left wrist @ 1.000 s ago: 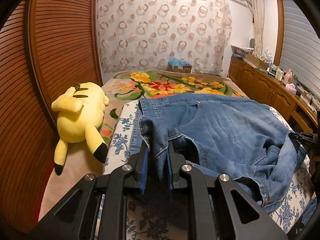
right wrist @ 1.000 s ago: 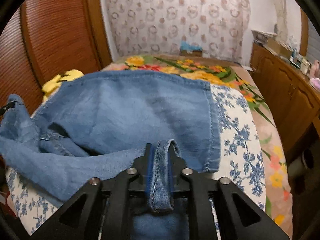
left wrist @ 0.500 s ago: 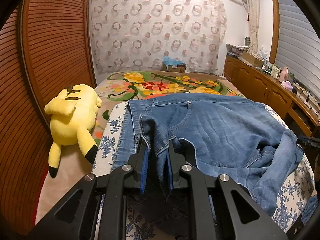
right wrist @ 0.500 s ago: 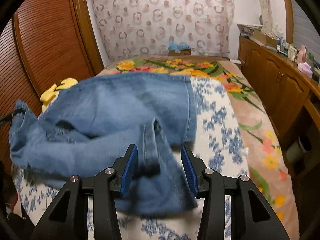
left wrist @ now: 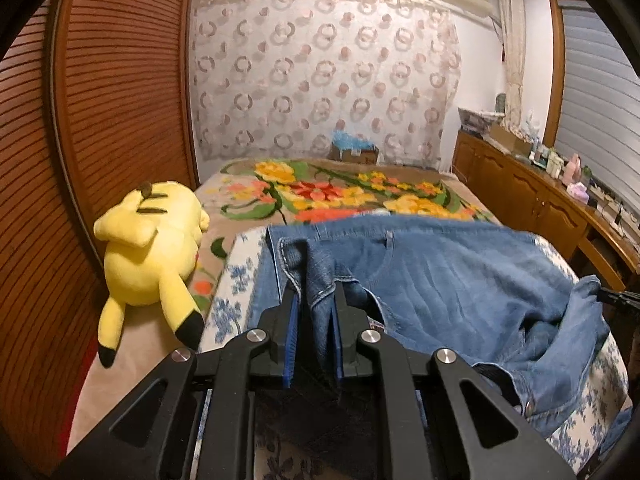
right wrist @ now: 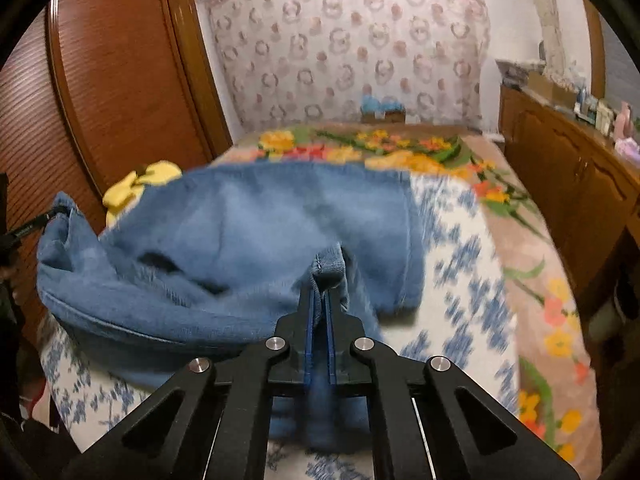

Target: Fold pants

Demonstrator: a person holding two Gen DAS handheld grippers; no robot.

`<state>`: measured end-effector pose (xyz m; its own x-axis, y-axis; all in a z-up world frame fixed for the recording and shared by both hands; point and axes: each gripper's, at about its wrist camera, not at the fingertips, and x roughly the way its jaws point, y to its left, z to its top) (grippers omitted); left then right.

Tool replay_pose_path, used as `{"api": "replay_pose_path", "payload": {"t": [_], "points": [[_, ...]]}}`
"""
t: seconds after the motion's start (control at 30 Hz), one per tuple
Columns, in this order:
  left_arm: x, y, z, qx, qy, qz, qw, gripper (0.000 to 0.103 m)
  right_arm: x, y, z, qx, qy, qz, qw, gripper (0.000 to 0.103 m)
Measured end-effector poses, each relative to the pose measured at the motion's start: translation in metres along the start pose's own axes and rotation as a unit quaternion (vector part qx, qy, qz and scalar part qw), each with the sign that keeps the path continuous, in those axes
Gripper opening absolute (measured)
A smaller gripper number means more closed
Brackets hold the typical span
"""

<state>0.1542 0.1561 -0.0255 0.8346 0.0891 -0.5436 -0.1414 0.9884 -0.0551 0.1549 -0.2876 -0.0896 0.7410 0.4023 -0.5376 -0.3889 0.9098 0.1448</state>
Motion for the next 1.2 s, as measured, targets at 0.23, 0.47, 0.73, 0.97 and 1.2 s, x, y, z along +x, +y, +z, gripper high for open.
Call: {"api": "replay_pose_path", "payload": {"t": [0.23,0.47,0.73,0.97,1.2], "points": [[0.004,0.005,0.031,-0.013,-0.031,0.000,0.9995,0.015,-0.028,-0.016,0.041,-0.007,-0.080,-0.029,0.996,0.000],[0.014,-0.003,0.029,0.006,-0.022,-0.003,0.9997,0.015,-0.013,-0.020,0.036,-0.010,-0.052,-0.019,0.998,0.000],[0.024,-0.003,0.019,0.007,-0.004,-0.007,0.9999,0.015,0.000,-0.009,0.009,0.022,0.004,-0.011,1.000,0.041],[0.022,-0.002,0.018,0.006,-0.009,-0.005,0.9999,0.015,0.013,-0.005,0.005,0.034,0.048,-0.013,0.998,0.040],[0.022,0.000,0.020,0.005,-0.014,-0.005,0.9999,0.015,0.005,-0.002,0.021,-0.006,0.032,0.014,0.999,0.012]]}}
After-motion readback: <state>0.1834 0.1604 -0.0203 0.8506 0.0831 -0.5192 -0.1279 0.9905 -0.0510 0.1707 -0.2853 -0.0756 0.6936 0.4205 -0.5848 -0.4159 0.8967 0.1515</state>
